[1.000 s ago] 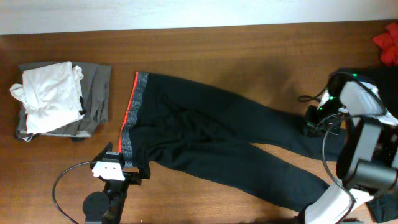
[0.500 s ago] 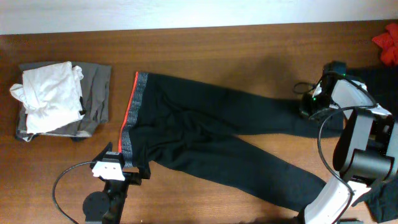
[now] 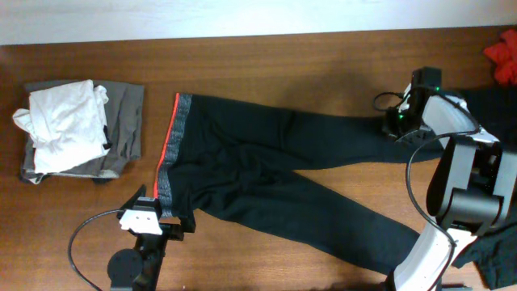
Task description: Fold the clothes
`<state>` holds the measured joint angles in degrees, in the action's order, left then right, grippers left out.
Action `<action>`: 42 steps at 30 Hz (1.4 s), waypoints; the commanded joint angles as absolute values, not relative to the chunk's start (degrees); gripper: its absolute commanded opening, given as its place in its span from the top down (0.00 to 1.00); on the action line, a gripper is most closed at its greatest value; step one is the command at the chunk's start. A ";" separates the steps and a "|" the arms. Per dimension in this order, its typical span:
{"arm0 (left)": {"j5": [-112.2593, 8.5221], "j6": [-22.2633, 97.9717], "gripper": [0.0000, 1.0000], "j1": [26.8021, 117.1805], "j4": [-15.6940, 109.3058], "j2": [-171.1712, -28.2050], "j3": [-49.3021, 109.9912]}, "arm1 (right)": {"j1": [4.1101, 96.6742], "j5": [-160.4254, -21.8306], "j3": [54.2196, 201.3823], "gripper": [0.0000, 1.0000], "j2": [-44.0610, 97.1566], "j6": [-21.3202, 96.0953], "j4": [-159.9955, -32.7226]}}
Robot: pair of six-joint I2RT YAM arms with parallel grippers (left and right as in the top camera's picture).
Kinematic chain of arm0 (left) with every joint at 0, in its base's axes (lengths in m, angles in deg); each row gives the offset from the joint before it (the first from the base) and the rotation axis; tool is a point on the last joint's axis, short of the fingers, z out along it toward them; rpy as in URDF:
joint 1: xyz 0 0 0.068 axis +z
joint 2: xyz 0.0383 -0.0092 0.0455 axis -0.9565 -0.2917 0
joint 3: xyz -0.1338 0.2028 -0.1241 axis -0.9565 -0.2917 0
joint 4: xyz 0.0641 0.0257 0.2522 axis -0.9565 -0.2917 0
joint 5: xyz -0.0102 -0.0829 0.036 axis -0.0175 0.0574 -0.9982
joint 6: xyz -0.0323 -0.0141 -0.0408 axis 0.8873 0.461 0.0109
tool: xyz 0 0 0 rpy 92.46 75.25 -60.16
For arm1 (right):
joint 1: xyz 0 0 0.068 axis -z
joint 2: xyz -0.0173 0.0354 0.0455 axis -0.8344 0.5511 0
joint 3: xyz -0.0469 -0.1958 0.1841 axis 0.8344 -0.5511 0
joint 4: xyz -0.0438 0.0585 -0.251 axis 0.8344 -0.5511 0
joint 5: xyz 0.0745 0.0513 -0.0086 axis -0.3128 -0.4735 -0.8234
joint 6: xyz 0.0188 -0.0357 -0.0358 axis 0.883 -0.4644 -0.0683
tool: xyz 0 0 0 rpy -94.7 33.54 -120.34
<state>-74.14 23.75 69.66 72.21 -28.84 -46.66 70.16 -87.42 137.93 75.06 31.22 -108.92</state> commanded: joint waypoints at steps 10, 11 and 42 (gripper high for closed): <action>-78.05 21.78 0.01 69.44 72.19 -28.49 -47.03 | 71.32 -87.14 168.29 0.60 68.13 31.68 -140.06; -77.75 21.78 0.01 69.44 72.19 -28.49 -47.03 | 71.47 -87.14 169.51 0.58 67.98 31.66 -141.48; -72.30 22.41 0.59 69.44 9.44 -91.17 22.91 | 71.95 -87.14 171.68 0.01 68.11 31.68 -144.83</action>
<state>-71.96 17.08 69.64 11.34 -87.90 22.41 71.80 -87.42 171.13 68.09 31.25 -144.61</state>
